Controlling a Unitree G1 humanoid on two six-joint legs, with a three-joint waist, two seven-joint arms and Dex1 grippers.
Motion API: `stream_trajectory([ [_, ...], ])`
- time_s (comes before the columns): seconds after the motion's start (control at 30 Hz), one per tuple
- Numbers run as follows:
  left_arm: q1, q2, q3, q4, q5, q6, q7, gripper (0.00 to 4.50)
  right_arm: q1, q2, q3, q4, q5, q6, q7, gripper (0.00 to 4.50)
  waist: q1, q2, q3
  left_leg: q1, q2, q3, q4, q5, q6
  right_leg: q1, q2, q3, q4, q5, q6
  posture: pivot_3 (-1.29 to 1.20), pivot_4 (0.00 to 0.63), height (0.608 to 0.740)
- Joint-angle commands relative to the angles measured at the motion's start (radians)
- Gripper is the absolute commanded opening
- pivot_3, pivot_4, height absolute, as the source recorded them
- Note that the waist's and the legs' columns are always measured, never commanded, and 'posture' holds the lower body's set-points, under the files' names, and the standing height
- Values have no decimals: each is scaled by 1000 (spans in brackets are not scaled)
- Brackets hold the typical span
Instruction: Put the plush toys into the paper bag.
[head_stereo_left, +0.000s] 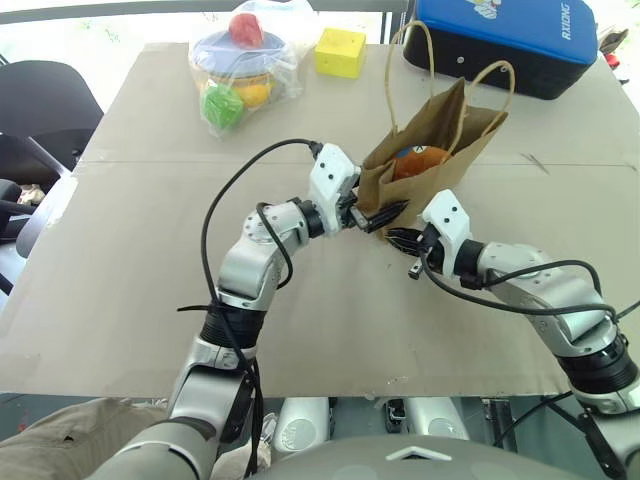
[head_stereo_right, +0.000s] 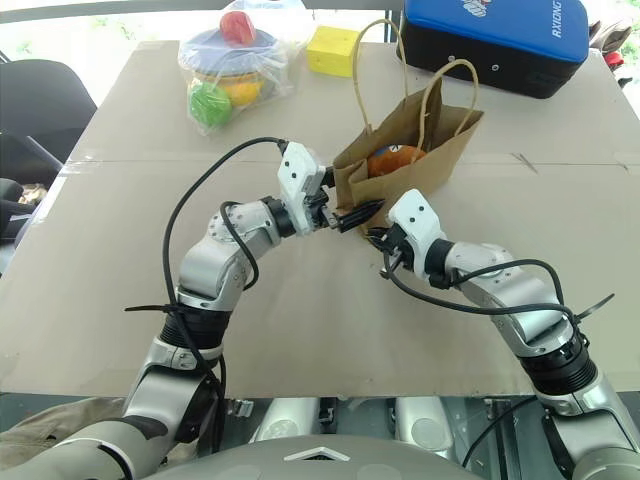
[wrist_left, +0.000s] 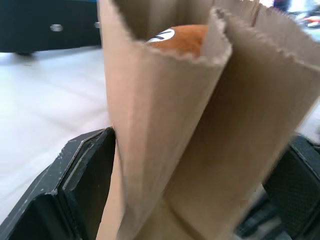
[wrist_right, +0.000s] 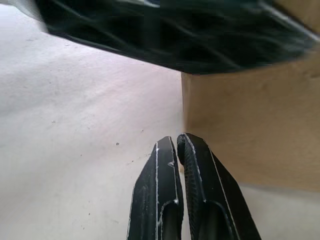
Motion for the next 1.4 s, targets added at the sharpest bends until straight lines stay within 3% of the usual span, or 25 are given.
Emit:
stream_trajectory([
  [0.03,1,-37,3,-45,24,-51,65,4255,5,26,-9,-27,-15,-10,4,2,0,0,0,0,0,0,0,0,0,0,0,0,0,0,0,0,150,729],
  [0.1,8,-50,3,-35,31,-86,76,3616,15,36,-10,-43,-22,-1,4,0,0,0,0,0,0,0,0,0,0,0,0,0,0,0,0,0,150,729],
  [0.33,15,-32,29,34,-3,-179,7,206,114,6,-94,-220,18,53,3,0,1,0,0,0,0,0,0,0,0,0,0,0,0,0,0,0,150,729],
  [0.43,-26,23,77,135,-84,-249,-166,73,226,-26,-177,-384,39,-17,26,0,4,0,0,0,0,0,0,0,0,0,0,-1,0,0,0,0,150,729],
  [0.57,-134,142,115,311,-209,-357,-559,73,410,-147,-383,-509,54,-28,90,0,12,0,0,0,0,0,0,0,0,0,1,-2,-1,0,0,0,150,729],
  [0.67,-211,216,126,448,-227,-417,-777,0,531,-211,-581,-551,146,-31,178,856,14,0,0,1,-2,0,0,0,0,2,2,-2,-1,0,0,0,150,729],
  [0.8,-260,250,128,574,-212,-508,-943,0,659,-251,-799,-562,195,-56,271,2905,14,0,0,2,-2,-1,0,0,0,3,5,-2,-1,0,0,0,150,729],
  [0.9,-247,238,122,635,-172,-602,-964,0,699,-254,-856,-562,204,-75,288,4315,12,0,0,2,-3,-1,0,0,0,3,5,-2,-2,0,0,0,150,729],
  [1.0,-216,226,123,649,-139,-651,-930,0,686,-250,-844,-560,200,-82,267,4425,12,0,0,3,-2,-1,0,0,0,3,4,-1,-1,0,0,0,150,729],
  [1.03,-202,232,122,638,-136,-640,-929,737,682,-249,-834,-562,194,-86,260,4500,11,0,0,3,-2,-2,0,0,0,3,3,-1,-1,0,0,0,150,729],
  [1.07,-192,239,121,630,-133,-637,-931,1004,679,-249,-828,-563,192,-85,256,4500,11,0,0,3,-2,-2,0,0,0,3,3,-1,-1,0,0,0,150,729],
  [1.2,-159,280,149,577,-153,-534,-893,2876,694,-253,-826,-550,202,-87,272,4500,13,0,0,3,-2,-2,0,0,0,3,2,-1,-1,0,0,0,150,729],
  [1.3,-108,336,181,438,-213,-334,-832,4174,690,-254,-859,-536,234,-82,280,4500,9,0,0,2,-2,-3,0,0,0,3,2,-1,-1,0,0,0,150,729],
  [1.33,-77,360,192,368,-235,-255,-804,4421,689,-260,-874,-531,240,-81,283,4500,8,0,0,2,-2,-3,0,0,0,3,1,-1,-1,0,0,0,150,729],
  [1.4,-3,410,223,229,-285,-100,-736,4421,700,-274,-913,-523,237,-82,298,4500,7,1,-1,3,-1,-3,0,0,0,3,1,-1,-1,0,0,0,150,729],
])
